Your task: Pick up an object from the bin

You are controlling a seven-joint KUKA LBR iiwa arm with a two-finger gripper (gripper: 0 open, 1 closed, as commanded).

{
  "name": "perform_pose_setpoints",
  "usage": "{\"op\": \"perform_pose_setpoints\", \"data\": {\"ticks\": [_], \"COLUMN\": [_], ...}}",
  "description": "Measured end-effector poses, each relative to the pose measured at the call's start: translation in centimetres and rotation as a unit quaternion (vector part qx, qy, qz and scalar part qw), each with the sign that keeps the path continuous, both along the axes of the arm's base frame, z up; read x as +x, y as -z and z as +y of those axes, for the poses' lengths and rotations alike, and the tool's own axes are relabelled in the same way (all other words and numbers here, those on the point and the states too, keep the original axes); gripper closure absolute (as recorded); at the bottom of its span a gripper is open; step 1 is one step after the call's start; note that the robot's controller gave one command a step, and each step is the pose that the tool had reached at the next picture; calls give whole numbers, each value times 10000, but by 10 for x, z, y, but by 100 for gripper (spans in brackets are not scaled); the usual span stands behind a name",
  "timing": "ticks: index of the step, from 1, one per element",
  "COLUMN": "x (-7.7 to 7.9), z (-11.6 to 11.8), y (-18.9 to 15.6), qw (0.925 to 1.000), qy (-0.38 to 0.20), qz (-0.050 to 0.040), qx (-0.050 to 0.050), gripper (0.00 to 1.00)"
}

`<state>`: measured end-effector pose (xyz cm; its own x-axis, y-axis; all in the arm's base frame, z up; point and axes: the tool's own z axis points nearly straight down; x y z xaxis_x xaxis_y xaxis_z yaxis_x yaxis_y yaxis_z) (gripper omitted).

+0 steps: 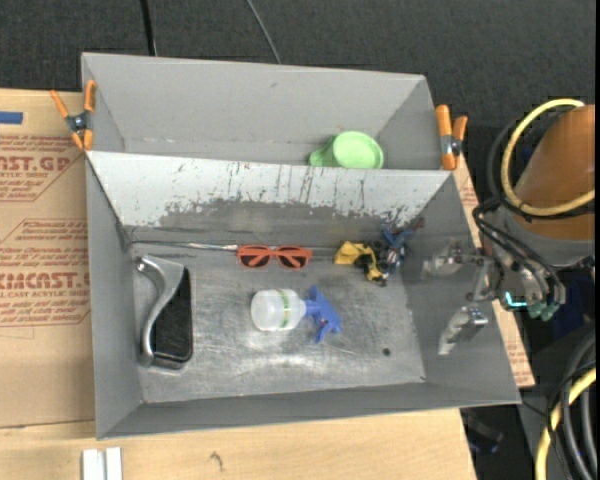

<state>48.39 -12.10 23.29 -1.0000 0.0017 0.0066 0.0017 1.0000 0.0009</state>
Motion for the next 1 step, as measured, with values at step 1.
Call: {"op": "perform_pose_setpoints", "data": {"ticks": [1], "x": [2], "z": [1], "y": [-4], "qw": [10000], "qy": [-11], "qz": [-40], "qx": [-8], "gripper": [0]}}
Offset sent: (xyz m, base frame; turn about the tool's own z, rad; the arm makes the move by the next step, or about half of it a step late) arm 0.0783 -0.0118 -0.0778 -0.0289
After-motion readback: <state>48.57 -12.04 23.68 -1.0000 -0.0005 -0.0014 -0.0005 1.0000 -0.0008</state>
